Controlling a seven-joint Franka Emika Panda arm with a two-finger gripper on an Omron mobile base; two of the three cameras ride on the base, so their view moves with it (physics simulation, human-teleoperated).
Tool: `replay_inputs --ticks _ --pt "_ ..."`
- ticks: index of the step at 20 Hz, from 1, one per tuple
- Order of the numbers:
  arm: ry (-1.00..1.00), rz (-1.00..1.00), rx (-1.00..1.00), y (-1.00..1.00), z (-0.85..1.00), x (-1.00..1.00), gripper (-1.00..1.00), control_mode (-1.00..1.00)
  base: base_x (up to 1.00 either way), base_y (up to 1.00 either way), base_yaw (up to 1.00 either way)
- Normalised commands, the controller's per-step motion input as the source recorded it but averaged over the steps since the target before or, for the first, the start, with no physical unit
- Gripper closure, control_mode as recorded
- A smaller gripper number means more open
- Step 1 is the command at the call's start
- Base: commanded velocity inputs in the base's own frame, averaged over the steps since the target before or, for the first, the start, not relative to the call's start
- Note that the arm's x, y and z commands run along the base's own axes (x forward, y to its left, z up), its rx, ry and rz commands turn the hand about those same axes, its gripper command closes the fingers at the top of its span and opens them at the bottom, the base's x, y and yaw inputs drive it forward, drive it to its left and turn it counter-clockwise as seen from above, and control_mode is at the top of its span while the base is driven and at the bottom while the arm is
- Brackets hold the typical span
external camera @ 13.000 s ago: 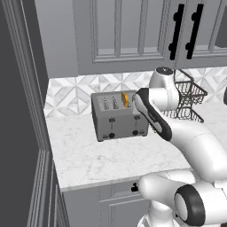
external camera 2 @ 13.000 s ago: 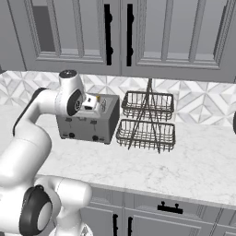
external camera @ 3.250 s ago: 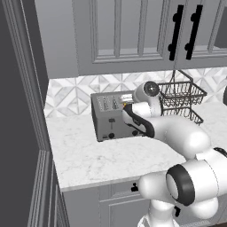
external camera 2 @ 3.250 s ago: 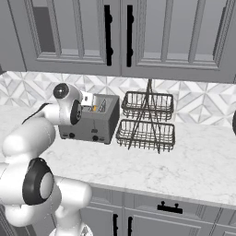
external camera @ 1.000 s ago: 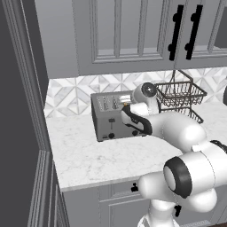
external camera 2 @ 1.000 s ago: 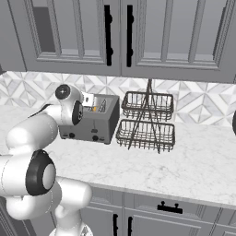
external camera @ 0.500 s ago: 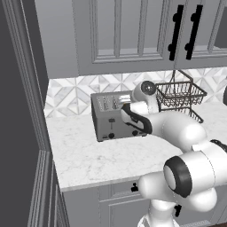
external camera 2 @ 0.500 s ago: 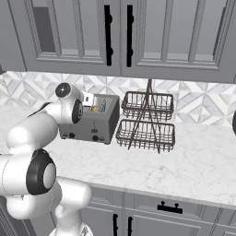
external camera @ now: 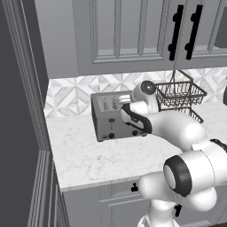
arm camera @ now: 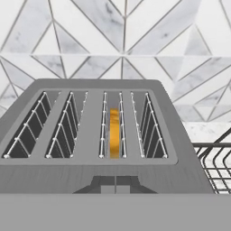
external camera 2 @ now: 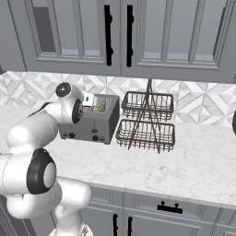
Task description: Start the toaster. Once the lever pops up, take the bread to the plate on the dining counter.
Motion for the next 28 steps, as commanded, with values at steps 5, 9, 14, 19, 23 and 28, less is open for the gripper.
replay_inputs --ticks 5,9,14,19,23,28 --pt "0.0 0.0 0.0 0.0 -0.04 0.02 1.0 -1.0 0.0 0.0 0.0" --pt "0.0 0.0 0.0 0.0 -0.01 0.04 1.0 -1.0 0.0 0.0 0.0" --pt "0.0 0.0 0.0 0.0 0.0 0.01 1.0 -1.0 0.0 0.0 0.0" --pt "0.02 0.0 0.0 0.0 0.0 0.0 1.0 -1.0 0.0 0.0 0.0" --pt "0.01 0.0 0.0 0.0 0.0 0.0 1.0 -1.0 0.0 0.0 0.0" --pt "0.04 0.0 0.0 0.0 0.0 0.0 1.0 -1.0 0.0 0.0 0.0"
